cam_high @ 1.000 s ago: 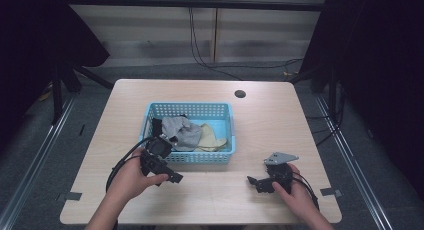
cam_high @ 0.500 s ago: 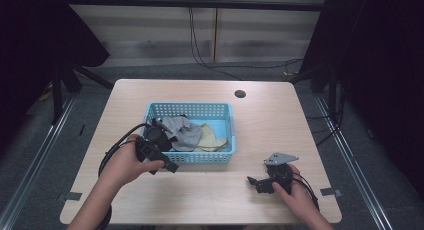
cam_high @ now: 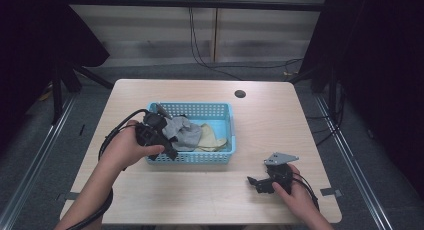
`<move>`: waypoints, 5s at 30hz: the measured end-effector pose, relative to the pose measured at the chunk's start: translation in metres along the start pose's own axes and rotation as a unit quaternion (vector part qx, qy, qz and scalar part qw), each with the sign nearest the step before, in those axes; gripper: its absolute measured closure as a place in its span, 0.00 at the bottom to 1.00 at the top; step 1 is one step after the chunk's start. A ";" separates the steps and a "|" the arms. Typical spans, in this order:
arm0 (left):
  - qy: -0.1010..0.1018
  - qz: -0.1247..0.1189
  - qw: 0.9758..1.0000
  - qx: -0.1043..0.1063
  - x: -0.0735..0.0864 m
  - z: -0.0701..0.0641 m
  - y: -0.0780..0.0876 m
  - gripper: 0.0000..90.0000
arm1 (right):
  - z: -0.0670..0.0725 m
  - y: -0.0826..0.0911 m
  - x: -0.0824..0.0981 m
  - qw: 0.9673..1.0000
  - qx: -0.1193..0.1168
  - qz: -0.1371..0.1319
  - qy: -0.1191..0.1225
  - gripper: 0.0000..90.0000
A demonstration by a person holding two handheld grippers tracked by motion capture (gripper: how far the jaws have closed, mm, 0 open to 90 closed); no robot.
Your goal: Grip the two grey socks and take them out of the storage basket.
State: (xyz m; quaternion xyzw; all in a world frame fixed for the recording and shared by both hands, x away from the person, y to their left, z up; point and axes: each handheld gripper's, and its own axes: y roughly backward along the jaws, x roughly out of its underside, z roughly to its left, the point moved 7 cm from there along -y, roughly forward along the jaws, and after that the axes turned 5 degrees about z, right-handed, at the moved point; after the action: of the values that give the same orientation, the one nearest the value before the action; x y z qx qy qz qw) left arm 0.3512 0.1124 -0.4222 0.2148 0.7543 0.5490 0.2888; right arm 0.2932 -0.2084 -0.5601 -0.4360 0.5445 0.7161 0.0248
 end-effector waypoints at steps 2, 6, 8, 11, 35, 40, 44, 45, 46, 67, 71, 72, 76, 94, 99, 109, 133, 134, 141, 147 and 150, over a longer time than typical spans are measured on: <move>0.004 0.007 1.000 -0.001 -0.002 0.003 -0.002 0.27 | 0.000 0.000 0.000 1.000 0.000 0.001 -0.002 0.10; 0.014 -0.003 1.000 0.002 -0.011 0.009 -0.004 0.27 | 0.000 0.000 0.000 1.000 0.001 0.001 0.000 0.10; 0.018 -0.007 1.000 -0.002 -0.014 0.012 -0.004 0.26 | 0.000 0.000 0.000 1.000 0.001 0.001 0.000 0.10; 0.023 -0.004 1.000 -0.008 -0.017 0.017 -0.005 0.26 | 0.000 0.000 0.000 1.000 0.000 0.001 0.000 0.10; 0.087 -0.011 0.996 -0.018 -0.053 0.046 -0.047 0.29 | 0.000 0.000 0.000 1.000 0.000 0.001 0.000 0.10; 0.101 -0.019 0.995 -0.019 -0.055 0.052 -0.059 0.32 | 0.000 0.000 0.000 1.000 0.000 0.001 -0.001 0.10; 0.107 -0.012 0.994 -0.015 -0.055 0.051 -0.066 0.36 | 0.000 0.000 0.000 1.000 -0.001 0.001 -0.001 0.10; 0.107 -0.012 0.994 -0.015 -0.055 0.051 -0.066 0.38 | 0.000 0.000 0.000 1.000 0.000 0.001 -0.001 0.10; 0.103 -0.008 0.994 -0.020 -0.056 0.051 -0.069 0.38 | 0.000 0.000 0.000 1.000 0.000 0.000 0.000 0.10; 0.108 -0.004 0.993 -0.053 -0.066 0.060 -0.089 0.71 | 0.000 0.000 0.000 1.000 0.000 0.001 0.001 0.10; 0.098 0.002 0.994 -0.049 -0.066 0.060 -0.094 0.78 | 0.000 0.000 0.000 1.000 0.000 0.002 -0.001 0.10; 0.100 0.000 0.994 -0.049 -0.067 0.059 -0.095 0.79 | 0.000 0.000 0.000 1.000 0.000 0.002 -0.001 0.10; 0.082 0.014 0.995 -0.048 -0.068 0.055 -0.094 0.88 | 0.000 0.000 0.000 1.000 0.000 0.002 -0.001 0.10; 0.062 0.031 0.997 -0.037 -0.075 0.038 -0.054 0.95 | 0.000 0.000 0.000 1.000 0.000 0.001 -0.001 0.10; 0.057 0.031 0.997 -0.030 -0.076 0.034 -0.044 0.95 | 0.000 0.000 0.000 1.000 0.000 0.000 0.000 0.10; 0.051 0.027 0.998 -0.024 -0.085 0.026 -0.017 0.95 | 0.000 0.000 0.000 1.000 0.000 0.000 0.000 0.10; 0.055 0.021 0.998 -0.039 -0.089 0.024 0.033 0.95 | 0.000 0.000 0.000 1.000 0.000 0.002 0.000 0.10; 0.055 0.021 0.997 -0.040 -0.089 0.025 0.035 0.95 | 0.000 0.000 0.000 1.000 -0.001 0.002 0.000 0.10; 0.059 0.023 0.997 -0.044 -0.085 0.029 0.042 0.95 | 0.000 0.000 0.000 1.000 -0.001 0.002 0.000 0.10; 0.064 0.025 0.997 -0.046 -0.082 0.033 0.046 0.95 | 0.000 0.000 0.000 1.000 -0.001 0.002 0.000 0.10; 0.068 0.020 0.997 -0.041 -0.080 0.035 0.052 0.95 | 0.000 0.000 0.000 1.000 -0.001 0.002 0.000 0.10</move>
State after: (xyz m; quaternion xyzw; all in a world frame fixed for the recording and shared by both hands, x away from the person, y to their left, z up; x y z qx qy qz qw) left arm 0.4341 0.1017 -0.3648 0.1803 0.7445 0.5987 0.2341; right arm 0.2929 -0.2086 -0.5600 -0.4354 0.5447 0.7163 0.0232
